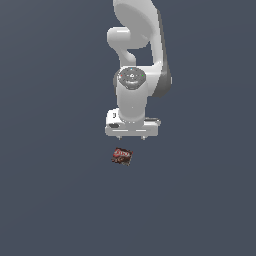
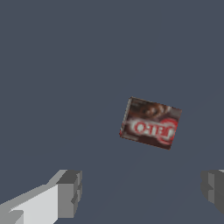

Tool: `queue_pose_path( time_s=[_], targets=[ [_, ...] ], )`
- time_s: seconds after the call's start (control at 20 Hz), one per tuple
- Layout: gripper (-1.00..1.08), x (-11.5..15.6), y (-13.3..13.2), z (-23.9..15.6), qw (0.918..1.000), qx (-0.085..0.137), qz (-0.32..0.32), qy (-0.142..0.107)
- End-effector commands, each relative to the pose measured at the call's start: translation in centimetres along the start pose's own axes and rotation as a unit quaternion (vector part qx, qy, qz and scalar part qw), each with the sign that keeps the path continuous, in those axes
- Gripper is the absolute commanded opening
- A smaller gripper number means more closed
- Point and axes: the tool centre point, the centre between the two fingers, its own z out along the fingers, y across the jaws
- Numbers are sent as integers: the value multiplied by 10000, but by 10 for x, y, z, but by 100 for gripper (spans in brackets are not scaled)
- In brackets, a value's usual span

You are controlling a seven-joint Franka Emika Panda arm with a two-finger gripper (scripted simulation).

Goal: Pick up the object and move it to a goal position.

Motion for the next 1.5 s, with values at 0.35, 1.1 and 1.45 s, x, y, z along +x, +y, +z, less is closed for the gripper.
queue_pose_path(
  time_s=[0.35, 1.1, 1.45],
  targets=[
    [100, 12, 12, -16, 9997, -15, 96, 244],
    [100, 16, 17, -15, 9993, -48, -213, 291],
    [100, 17, 20, -5, 9962, -96, -821, 269]
  ],
)
